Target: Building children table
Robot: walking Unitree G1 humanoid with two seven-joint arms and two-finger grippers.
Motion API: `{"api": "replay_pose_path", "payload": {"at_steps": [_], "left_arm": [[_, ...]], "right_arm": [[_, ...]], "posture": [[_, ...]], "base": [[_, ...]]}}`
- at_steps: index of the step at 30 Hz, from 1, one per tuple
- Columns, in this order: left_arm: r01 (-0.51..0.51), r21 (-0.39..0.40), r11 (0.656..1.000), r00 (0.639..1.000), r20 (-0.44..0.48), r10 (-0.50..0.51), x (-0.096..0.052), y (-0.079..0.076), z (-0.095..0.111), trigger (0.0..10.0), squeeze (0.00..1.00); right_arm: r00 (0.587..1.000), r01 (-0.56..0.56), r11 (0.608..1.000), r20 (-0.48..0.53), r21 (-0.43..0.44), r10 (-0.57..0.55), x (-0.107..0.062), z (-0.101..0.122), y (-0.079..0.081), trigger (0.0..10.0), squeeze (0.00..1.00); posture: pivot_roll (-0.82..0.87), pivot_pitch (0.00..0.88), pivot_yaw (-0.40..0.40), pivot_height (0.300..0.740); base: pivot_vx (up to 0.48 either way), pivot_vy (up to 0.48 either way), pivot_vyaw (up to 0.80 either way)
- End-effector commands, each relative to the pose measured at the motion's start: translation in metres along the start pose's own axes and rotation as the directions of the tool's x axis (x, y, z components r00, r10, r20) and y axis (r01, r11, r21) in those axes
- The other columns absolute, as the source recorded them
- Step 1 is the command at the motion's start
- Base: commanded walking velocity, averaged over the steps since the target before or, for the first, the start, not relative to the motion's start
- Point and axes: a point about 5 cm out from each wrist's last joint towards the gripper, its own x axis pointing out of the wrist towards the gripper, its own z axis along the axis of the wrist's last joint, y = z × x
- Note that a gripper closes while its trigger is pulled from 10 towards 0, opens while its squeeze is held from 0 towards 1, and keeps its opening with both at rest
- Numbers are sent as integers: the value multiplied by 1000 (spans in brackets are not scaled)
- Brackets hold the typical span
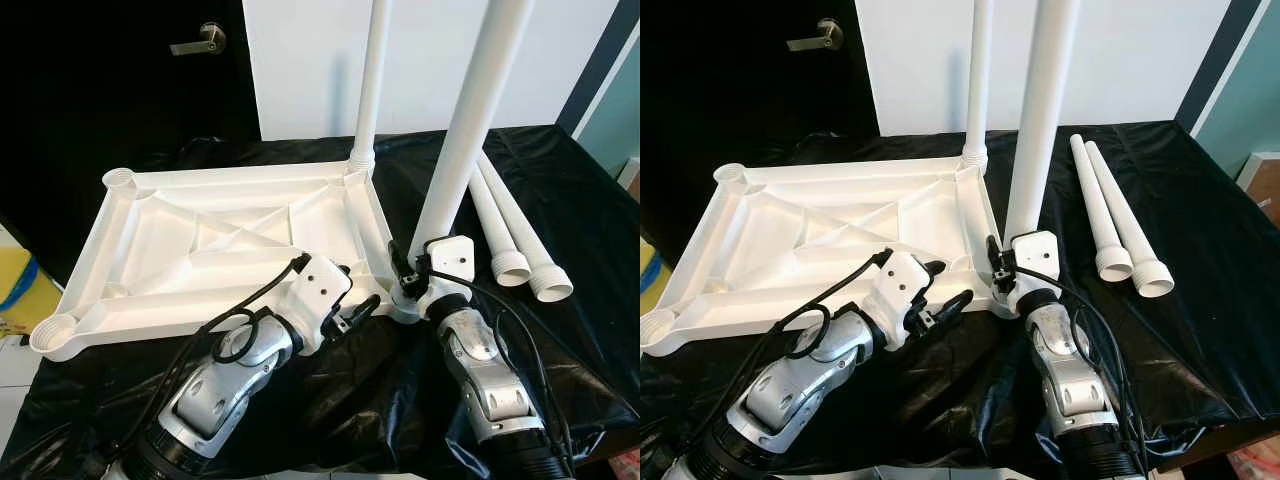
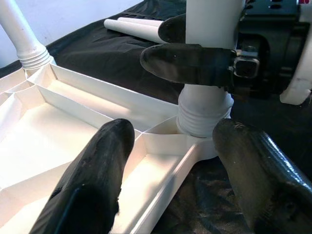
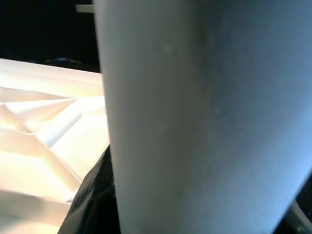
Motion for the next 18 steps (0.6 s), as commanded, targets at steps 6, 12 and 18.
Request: {"api": "replay_pose_path", "payload": {"at_steps": [6,12,18], "left_arm": [[109,18,994,994,15,-110,-1,-3,8,10000,0],[112,23,993,993,16,-113,-1,-3,9,10000,0],[111,34,993,993,22,-112,0,0,12,10000,0]], "right_arm": [[990,-119,993,-76,-7,118,-10,-24,13,10000,0],[985,-151,989,-81,-6,150,-10,-27,15,10000,0],[974,-215,976,-78,-26,213,-9,-26,18,10000,0]], "posture": [[-22,44,7,740],[-23,42,10,740],[-25,38,12,740]], "base": [[0,0,0],[0,0,0],[0,0,0]]}}
